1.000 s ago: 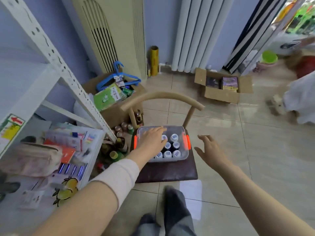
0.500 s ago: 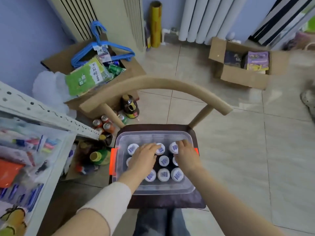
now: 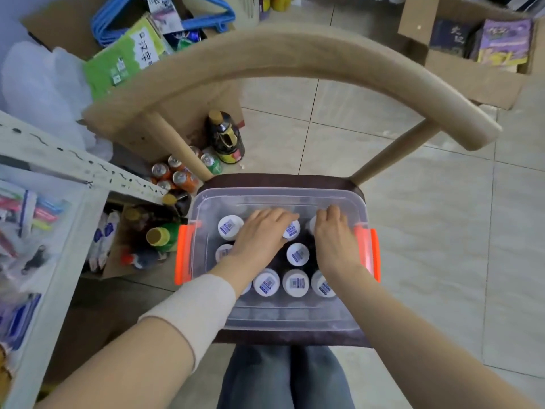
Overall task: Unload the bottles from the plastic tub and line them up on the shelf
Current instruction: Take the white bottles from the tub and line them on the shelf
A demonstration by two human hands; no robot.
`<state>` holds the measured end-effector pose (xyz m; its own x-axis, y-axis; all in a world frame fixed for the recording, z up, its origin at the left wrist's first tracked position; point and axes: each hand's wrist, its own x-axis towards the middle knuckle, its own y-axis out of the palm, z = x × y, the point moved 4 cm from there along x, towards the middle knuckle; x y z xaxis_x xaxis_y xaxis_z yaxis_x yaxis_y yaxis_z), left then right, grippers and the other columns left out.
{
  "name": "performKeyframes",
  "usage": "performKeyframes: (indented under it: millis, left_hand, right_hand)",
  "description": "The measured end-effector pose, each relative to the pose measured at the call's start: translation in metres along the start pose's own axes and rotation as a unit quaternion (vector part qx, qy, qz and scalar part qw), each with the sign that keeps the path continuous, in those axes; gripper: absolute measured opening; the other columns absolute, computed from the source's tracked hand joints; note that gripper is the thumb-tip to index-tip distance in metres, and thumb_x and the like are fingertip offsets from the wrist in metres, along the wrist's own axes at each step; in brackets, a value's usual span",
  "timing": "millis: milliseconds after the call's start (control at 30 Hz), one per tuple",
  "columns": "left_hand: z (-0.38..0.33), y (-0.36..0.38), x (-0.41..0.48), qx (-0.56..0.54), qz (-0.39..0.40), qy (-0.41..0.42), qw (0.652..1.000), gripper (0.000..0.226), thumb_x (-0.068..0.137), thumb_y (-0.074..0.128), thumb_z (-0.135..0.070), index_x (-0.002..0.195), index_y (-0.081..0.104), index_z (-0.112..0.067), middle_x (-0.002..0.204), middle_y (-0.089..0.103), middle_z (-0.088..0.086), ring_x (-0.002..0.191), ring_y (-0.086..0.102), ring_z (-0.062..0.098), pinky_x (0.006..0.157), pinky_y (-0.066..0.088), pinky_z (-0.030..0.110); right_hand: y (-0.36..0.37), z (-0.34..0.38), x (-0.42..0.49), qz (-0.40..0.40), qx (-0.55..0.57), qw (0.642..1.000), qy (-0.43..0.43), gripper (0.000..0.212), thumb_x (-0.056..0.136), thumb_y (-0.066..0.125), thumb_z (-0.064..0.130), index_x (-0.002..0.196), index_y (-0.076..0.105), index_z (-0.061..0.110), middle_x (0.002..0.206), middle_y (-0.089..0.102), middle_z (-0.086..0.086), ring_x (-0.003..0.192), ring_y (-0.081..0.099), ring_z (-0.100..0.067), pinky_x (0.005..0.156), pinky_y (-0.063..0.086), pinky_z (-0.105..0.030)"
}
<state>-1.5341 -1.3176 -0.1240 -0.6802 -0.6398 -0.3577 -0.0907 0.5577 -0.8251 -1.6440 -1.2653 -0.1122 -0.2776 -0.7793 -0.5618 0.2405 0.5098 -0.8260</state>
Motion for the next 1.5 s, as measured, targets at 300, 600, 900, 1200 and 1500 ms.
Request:
performKeyframes:
  millis: [300,600,900,1200,1500]
  left_hand:
    - [-0.015,-0.056,-0.033,-0.12,-0.053,-0.037,0.991,0.049,0.085,0.06,-0.011,0.132,0.048,-0.019,0.13,0.053,0.005,0.116,0.052,0.026,0.096,0.042,0.037]
    - [-0.056,-0.173,-0.137,-0.343,-0.191,-0.114,0.913,0.047,0.075,0.072,-0.008,0.119,0.06,-0.016,0.11,0.055,-0.006,0.104,0.055,0.012,0.083,0.043,0.006]
    - [-0.095,-0.228,-0.237,-0.422,-0.272,-0.183,0.845,0.038,0.079,0.069,-0.013,0.116,0.061,-0.021,0.1,0.064,-0.011,0.086,0.057,-0.007,0.068,0.042,-0.003]
    - [-0.137,-0.255,-0.383,-0.437,-0.431,-0.238,0.752,0.037,0.082,0.066,-0.011,0.118,0.058,-0.016,0.103,0.063,-0.007,0.088,0.057,-0.004,0.069,0.049,0.006]
    - [-0.164,-0.274,-0.551,-0.381,-0.569,-0.31,0.66,0.033,0.081,0.067,-0.015,0.111,0.061,-0.026,0.11,0.066,-0.001,0.096,0.062,0.008,0.082,0.051,0.025]
  right_hand:
    - [-0.052,-0.005,-0.034,-0.07,0.094,0.993,-0.003,0.042,0.082,0.046,-0.009,0.123,0.043,0.002,0.129,0.043,-0.013,0.122,0.038,-0.029,0.078,0.04,-0.033]
    - [-0.183,-0.005,-0.126,-0.136,0.23,0.963,-0.031,0.044,0.078,0.062,0.006,0.122,0.056,0.009,0.123,0.053,-0.014,0.11,0.054,-0.032,0.088,0.04,-0.032]
    - [-0.264,0.027,-0.195,-0.171,0.228,0.939,-0.191,0.043,0.075,0.068,0.008,0.118,0.062,0.007,0.119,0.06,-0.017,0.106,0.059,-0.028,0.088,0.034,-0.018]
    - [-0.311,0.096,-0.29,-0.174,0.166,0.895,-0.376,0.043,0.077,0.067,0.012,0.119,0.062,0.011,0.119,0.063,-0.013,0.11,0.057,-0.028,0.09,0.037,-0.025]
    - [-0.322,0.192,-0.408,-0.143,0.195,0.83,-0.503,0.041,0.078,0.069,0.016,0.118,0.062,0.013,0.121,0.064,-0.008,0.11,0.057,-0.021,0.089,0.037,-0.02]
